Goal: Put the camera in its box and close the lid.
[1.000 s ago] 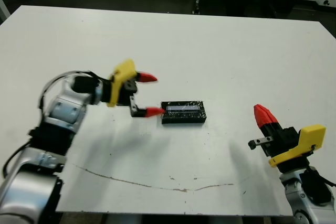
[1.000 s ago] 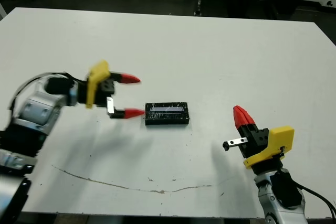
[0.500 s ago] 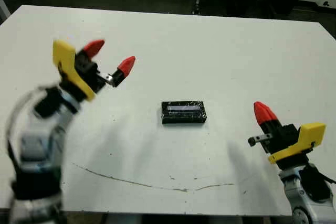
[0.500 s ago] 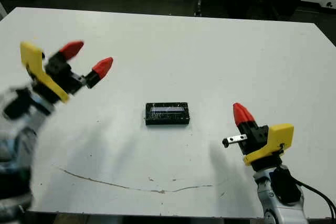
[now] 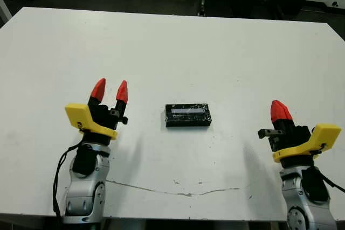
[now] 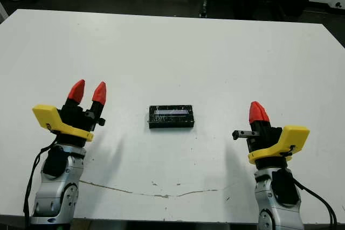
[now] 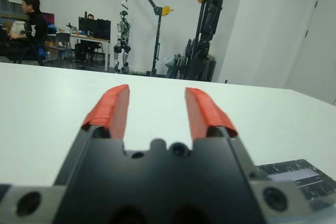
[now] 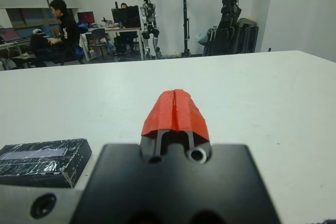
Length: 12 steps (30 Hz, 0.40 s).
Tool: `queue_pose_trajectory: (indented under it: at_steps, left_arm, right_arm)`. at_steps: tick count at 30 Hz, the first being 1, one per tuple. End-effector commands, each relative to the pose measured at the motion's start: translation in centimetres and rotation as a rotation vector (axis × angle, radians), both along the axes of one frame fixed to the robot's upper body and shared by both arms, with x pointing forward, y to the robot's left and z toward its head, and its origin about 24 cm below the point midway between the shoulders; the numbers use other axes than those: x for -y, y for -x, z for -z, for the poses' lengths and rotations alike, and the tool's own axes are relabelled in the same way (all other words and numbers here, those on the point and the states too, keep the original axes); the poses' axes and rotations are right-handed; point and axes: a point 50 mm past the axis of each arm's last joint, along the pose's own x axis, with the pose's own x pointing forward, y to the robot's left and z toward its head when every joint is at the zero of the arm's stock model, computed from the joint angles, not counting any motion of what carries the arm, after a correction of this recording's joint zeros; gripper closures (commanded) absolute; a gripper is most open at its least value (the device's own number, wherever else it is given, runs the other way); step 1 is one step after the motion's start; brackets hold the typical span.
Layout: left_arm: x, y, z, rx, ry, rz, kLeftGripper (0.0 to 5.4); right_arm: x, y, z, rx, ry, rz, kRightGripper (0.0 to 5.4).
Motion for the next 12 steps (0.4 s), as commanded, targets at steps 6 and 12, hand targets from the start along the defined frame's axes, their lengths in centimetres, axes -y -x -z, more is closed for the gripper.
queue_pose_trajectory:
  at_steps: [6, 12]
  left_arm:
    - [0.31, -0.04, 0.09, -0.018, -0.028, -0.016, 4.5]
    - [0.31, -0.06, 0.12, -0.015, -0.027, -0.015, 5.39]
  right_arm:
    - [0.02, 0.02, 0.22, 0.001, 0.034, 0.031, 5.4]
    - [-0.07, 0.04, 0.21, 0.005, 0.026, 0.026, 5.4]
